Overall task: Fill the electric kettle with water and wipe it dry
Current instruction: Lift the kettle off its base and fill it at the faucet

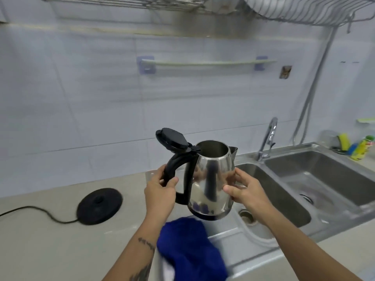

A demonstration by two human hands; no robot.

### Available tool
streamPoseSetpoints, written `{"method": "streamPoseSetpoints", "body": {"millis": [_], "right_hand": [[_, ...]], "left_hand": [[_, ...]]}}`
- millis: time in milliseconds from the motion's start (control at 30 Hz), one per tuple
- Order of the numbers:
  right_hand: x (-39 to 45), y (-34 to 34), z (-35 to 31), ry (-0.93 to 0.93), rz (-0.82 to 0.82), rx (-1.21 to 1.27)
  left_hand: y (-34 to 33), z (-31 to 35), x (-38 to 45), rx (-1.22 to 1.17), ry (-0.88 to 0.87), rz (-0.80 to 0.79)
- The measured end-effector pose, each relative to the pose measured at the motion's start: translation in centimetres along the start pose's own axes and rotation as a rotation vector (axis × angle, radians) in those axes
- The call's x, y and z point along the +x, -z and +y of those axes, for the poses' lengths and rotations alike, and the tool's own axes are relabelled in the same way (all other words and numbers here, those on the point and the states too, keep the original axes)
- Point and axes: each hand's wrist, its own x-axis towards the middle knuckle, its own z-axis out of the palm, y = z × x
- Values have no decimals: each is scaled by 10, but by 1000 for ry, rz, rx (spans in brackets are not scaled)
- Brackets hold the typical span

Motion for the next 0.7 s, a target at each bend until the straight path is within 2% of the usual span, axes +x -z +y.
{"method": "streamPoseSetpoints", "body": {"millis": [167, 300, 400, 533, 700], "right_hand": [[44, 82, 27, -18, -16, -19], [79, 149, 44, -61, -96, -32], [115, 197, 61, -244, -49, 36], [170, 249, 84, -352, 106, -89], [230, 287, 88, -326, 86, -395]], "left_hand": [[-110, 10, -9, 65, 33, 162], [-177, 8, -10, 127, 79, 227], [-214, 1, -11, 199, 119, 217], [-250, -10, -12, 349, 120, 177], [-282, -23, -11, 488, 166, 160]]}}
